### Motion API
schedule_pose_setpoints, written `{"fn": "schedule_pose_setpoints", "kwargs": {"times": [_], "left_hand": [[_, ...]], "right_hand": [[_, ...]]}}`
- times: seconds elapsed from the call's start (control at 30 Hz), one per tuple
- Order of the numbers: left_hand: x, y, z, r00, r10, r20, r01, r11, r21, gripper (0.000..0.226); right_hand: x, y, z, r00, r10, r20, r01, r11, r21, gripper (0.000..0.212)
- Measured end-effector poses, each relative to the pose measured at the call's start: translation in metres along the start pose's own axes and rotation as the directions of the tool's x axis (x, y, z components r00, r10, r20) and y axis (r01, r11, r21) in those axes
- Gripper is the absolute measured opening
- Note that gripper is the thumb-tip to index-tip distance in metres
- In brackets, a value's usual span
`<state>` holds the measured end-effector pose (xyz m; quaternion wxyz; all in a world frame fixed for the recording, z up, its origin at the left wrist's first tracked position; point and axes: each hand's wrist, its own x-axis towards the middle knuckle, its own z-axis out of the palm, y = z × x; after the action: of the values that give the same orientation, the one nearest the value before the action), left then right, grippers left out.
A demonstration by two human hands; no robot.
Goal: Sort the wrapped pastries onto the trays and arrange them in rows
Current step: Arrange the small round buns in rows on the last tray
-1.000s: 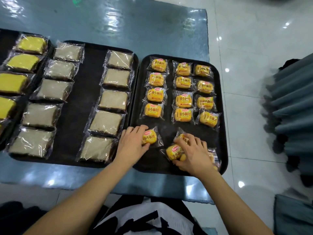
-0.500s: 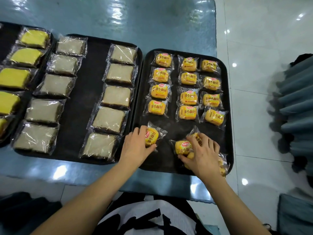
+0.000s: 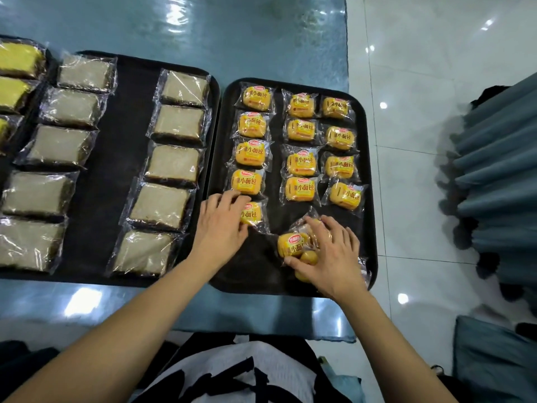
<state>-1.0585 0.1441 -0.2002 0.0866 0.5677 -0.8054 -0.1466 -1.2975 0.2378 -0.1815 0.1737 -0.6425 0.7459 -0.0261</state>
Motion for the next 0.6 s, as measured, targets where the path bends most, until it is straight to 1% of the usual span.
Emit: {"fn": "schedule_pose_setpoints", "kwargs": {"times": [0.07, 0.1, 0.17, 0.2, 0.27, 0.3, 0.4, 0.5, 0.6], "left_hand": [[-0.008, 0.019, -0.002, 0.994, 0.096, -0.051, -0.1, 0.992, -0.074, 0.053], [-0.012, 0.032, 0.0, 0.985, 0.171, -0.033, -0.173, 0.979, -0.103, 0.052], [-0.02, 0.058, 0.009, 0.947, 0.313, 0.069, -0.304, 0.946, -0.113, 0.057], [-0.022, 0.067, 0.017, 0.927, 0.351, 0.129, -0.341, 0.935, -0.093, 0.062], [-0.021, 0.078, 0.029, 0.909, 0.353, 0.221, -0.358, 0.933, -0.015, 0.067], [-0.02, 0.081, 0.032, 0.912, 0.342, 0.228, -0.354, 0.935, 0.016, 0.064], [-0.017, 0.08, 0.031, 0.923, 0.343, 0.174, -0.354, 0.935, 0.037, 0.05], [-0.021, 0.07, 0.024, 0.917, 0.382, 0.114, -0.386, 0.922, 0.023, 0.037], [-0.033, 0.052, 0.016, 0.917, 0.386, 0.098, -0.389, 0.921, 0.014, 0.03]], "right_hand": [[-0.012, 0.009, -0.005, 0.994, 0.054, -0.093, -0.046, 0.995, 0.091, 0.072], [-0.017, 0.013, -0.006, 0.99, 0.079, -0.115, -0.066, 0.992, 0.112, 0.066], [-0.027, 0.019, -0.001, 0.988, 0.092, -0.127, -0.08, 0.992, 0.101, 0.059], [-0.03, 0.021, 0.003, 0.989, 0.083, -0.12, -0.075, 0.995, 0.071, 0.057], [-0.032, 0.023, 0.011, 0.992, 0.078, -0.102, -0.077, 0.997, 0.015, 0.051], [-0.032, 0.024, 0.013, 0.991, 0.089, -0.095, -0.089, 0.996, 0.004, 0.047], [-0.031, 0.025, 0.015, 0.991, 0.095, -0.091, -0.097, 0.995, -0.007, 0.04], [-0.03, 0.028, 0.016, 0.992, 0.099, -0.075, -0.1, 0.995, -0.013, 0.039], [-0.03, 0.027, 0.013, 0.988, 0.093, -0.124, -0.092, 0.996, 0.017, 0.04]]}}
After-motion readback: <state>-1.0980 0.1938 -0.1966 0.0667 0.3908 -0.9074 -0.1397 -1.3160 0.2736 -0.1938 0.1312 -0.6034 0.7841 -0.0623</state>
